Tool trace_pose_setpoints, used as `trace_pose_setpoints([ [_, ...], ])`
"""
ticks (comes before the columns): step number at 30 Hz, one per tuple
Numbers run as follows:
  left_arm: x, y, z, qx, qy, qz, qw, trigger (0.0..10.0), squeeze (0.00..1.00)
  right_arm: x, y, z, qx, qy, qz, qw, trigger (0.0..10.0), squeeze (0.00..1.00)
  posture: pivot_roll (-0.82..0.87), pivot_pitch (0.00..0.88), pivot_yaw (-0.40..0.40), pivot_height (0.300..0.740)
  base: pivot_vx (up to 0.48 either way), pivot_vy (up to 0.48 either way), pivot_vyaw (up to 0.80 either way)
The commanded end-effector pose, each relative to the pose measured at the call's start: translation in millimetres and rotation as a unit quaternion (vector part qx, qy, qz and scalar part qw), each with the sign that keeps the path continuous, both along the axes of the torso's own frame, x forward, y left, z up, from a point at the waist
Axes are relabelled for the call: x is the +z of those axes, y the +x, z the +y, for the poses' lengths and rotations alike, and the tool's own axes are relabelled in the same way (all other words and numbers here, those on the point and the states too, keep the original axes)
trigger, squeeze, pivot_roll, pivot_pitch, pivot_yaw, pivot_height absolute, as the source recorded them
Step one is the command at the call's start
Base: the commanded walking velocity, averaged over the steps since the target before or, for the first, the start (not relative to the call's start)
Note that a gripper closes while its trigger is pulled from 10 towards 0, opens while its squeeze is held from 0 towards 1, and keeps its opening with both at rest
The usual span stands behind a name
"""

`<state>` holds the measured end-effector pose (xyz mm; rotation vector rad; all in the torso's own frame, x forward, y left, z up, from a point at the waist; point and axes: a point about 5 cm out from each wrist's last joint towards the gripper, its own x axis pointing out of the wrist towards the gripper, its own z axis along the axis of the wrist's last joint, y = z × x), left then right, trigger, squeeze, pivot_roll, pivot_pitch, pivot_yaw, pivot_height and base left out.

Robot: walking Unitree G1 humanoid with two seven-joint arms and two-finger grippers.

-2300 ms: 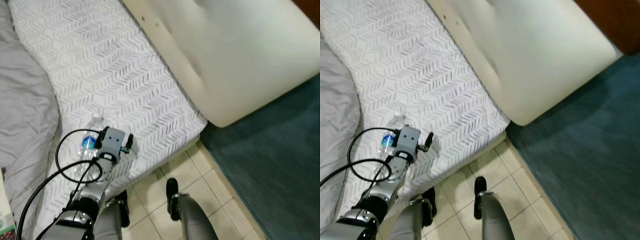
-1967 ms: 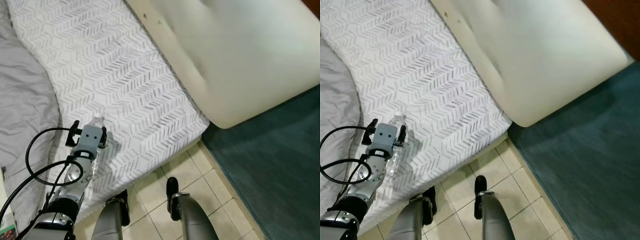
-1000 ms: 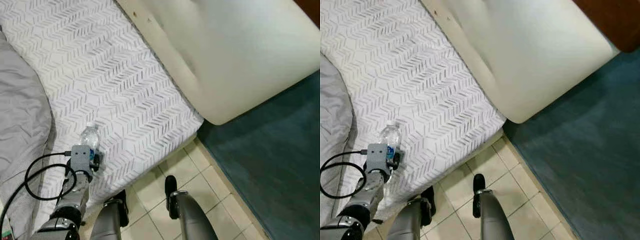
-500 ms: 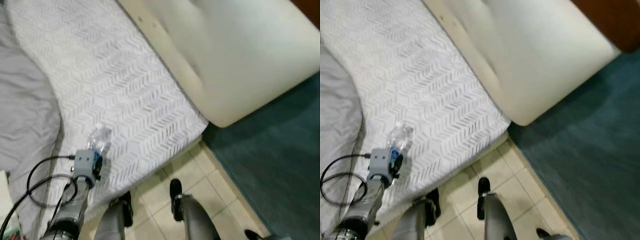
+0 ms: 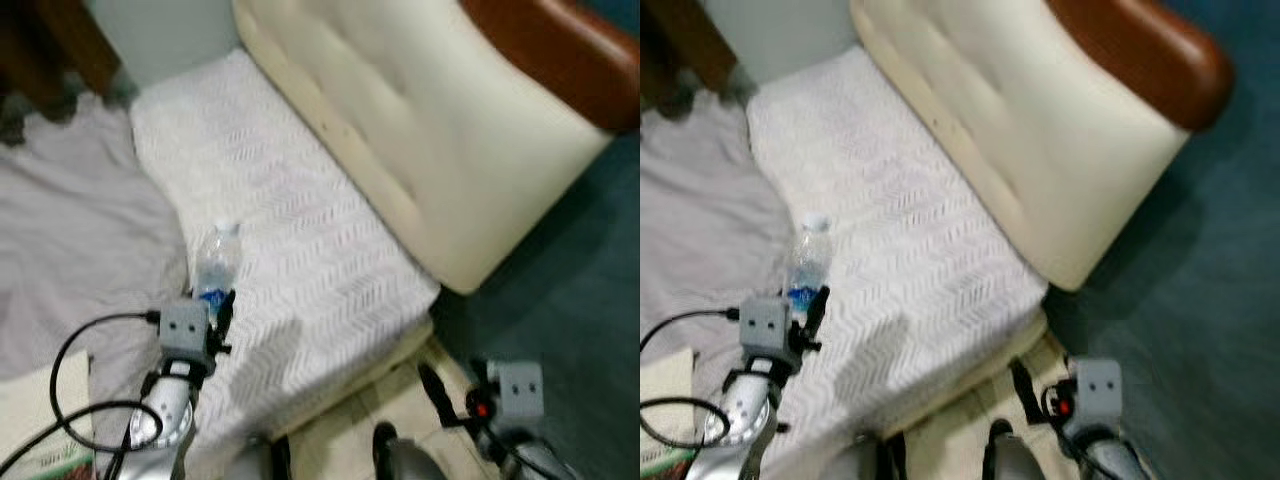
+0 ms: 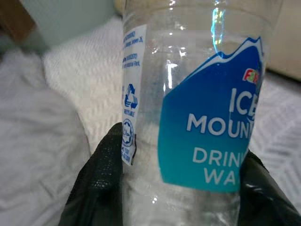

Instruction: Clean up the room

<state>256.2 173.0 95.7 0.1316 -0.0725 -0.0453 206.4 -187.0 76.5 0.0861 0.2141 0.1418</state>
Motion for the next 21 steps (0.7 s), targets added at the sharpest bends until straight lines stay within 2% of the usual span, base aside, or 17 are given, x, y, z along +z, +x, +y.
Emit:
trace_pose_setpoints([
  [1,-3.2,-5.9,8.0,0.028,0.008,0.006,1.000,10.0,0.00,-11.7,2.2,-11.8,-0.029,0.007,0.011,0.999,10.0,0.00,-0.04,0.000,0.029,0.740,0.000,0.000,0.00],
  [6,-18.6,-18.7,11.4,0.052,0.031,0.030,0.998,10.0,0.00,-17.9,18.0,-16.3,-0.029,0.011,0.016,0.999,10.0,0.00,-0.04,0.000,0.019,0.740,0.000,0.000,0.48],
  [9,-31.6,-15.8,13.0,0.078,-0.006,0.067,0.995,10.0,0.00,-22.1,30.4,-14.7,-0.020,0.010,0.020,1.000,10.0,0.00,-0.04,0.000,0.013,0.740,0.000,-0.320,0.56],
  [10,-33.5,-12.3,10.8,0.079,-0.004,0.072,0.994,10.0,0.00,-22.8,38.4,-13.0,-0.012,0.007,0.018,1.000,10.0,0.00,-0.04,0.000,0.012,0.740,0.000,-0.480,0.54],
  [13,-31.9,-9.9,10.5,0.082,0.002,0.069,0.994,10.0,0.00,-20.2,46.5,-11.9,-0.007,0.003,0.004,1.000,10.0,0.00,-0.04,0.000,0.013,0.740,0.000,-0.480,0.54],
  [17,-30.8,-17.7,11.9,0.077,0.020,0.064,0.995,10.0,0.00,-16.8,44.8,-14.4,-0.009,-0.004,-0.007,1.000,10.0,0.00,-0.04,0.000,0.010,0.740,0.000,-0.480,0.53],
  [21,-21.5,-28.2,11.0,0.053,0.051,0.039,0.997,10.0,0.00,-16.0,35.3,-15.0,-0.011,-0.009,-0.028,0.999,10.0,0.00,-0.03,0.000,0.015,0.740,0.000,-0.360,0.54],
])
